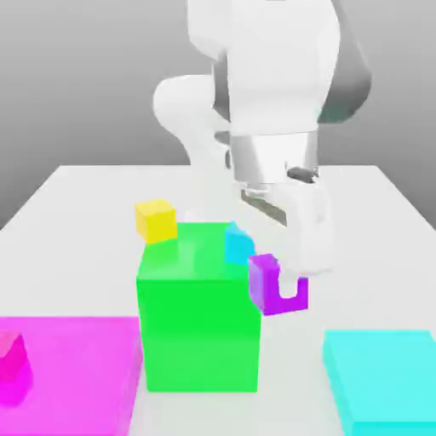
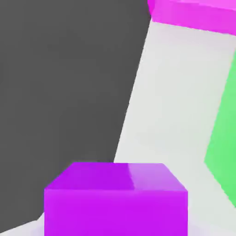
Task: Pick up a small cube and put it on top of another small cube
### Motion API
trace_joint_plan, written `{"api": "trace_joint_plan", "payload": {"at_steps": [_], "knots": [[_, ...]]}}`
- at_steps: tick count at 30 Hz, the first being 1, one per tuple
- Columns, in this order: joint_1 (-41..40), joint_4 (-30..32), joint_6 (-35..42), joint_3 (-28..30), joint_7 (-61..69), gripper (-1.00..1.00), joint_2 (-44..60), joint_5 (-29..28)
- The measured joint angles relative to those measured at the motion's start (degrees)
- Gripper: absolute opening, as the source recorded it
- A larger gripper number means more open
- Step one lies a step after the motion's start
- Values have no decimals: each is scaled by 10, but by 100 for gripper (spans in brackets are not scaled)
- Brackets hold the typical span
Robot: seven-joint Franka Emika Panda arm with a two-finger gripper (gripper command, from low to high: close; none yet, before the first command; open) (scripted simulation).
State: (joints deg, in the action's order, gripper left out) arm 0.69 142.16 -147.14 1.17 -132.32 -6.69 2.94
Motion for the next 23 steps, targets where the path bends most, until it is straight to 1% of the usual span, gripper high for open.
{"api": "trace_joint_plan", "payload": {"at_steps": [6,10,15,16,17,19,20,23], "knots": [[-125,-64,59,61,-176,-100,67,-6],[-190,-110,101,102,-306,-100,115,-11],[-190,-110,98,102,-309,-100,115,-15],[-168,-117,83,144,-323,-100,146,3],[-167,-119,69,155,-331,-100,166,11],[-173,-118,45,154,-331,-100,193,26],[-175,-117,38,152,-329,100,201,31],[-175,-117,38,152,-329,100,201,31]]}}
